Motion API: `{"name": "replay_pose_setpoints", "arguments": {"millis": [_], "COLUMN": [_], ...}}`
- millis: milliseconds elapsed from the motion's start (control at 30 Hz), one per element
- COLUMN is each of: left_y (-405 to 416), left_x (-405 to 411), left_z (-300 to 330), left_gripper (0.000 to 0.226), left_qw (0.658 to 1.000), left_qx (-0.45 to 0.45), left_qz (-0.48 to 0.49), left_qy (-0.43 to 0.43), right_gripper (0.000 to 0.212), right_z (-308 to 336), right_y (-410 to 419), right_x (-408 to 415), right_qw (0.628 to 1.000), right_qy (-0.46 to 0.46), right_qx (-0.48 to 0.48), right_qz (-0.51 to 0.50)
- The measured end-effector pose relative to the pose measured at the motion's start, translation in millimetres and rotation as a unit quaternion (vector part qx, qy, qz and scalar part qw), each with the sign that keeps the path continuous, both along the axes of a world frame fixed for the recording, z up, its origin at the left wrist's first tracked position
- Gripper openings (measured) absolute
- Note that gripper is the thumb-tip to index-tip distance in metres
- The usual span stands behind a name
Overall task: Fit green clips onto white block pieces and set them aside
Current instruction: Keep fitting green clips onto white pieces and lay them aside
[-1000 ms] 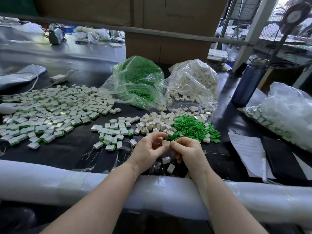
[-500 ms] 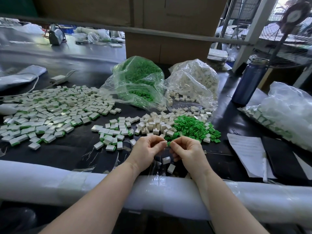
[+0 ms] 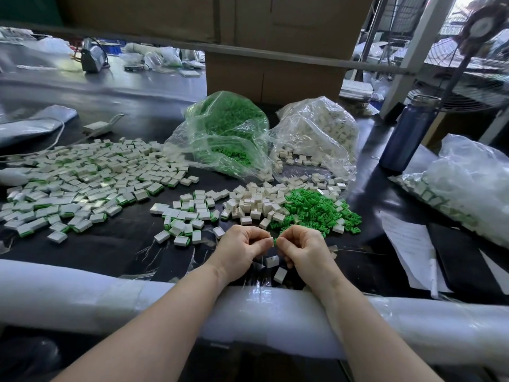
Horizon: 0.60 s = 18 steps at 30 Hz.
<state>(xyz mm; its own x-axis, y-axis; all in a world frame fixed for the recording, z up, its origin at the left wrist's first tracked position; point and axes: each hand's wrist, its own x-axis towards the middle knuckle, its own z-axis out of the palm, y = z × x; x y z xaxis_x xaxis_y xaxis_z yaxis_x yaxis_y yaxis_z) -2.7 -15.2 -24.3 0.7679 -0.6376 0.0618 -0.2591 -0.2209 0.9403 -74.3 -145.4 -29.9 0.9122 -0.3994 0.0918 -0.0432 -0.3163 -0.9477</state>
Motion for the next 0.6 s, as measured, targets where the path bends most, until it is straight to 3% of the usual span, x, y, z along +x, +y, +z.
{"name": "replay_pose_setpoints", "arguments": {"millis": [267,433,600], "left_y": [0.1,0.1,-2.0], "left_x": [0.0,-0.5,-1.2], "left_z": [0.0,2.0,2.3], "left_gripper": [0.013,0.01,0.014], "left_qw": [0.999,1.0,0.999], "left_qx": [0.032,-0.012,-0.043], "left_qz": [-0.02,-0.016,-0.007], "left_qy": [-0.037,0.014,0.011], "right_gripper": [0.024,0.021,0.015], "right_z": [3.8,4.7,6.2], "right_y": [1.5,2.4,2.7], "right_x": [-1.8,-1.3,-1.3], "right_qw": [1.0,0.998,0.995], "right_qy": [0.01,-0.012,-0.047], "right_qx": [-0.011,0.055,0.084], "right_qz": [0.007,-0.001,-0.015]}}
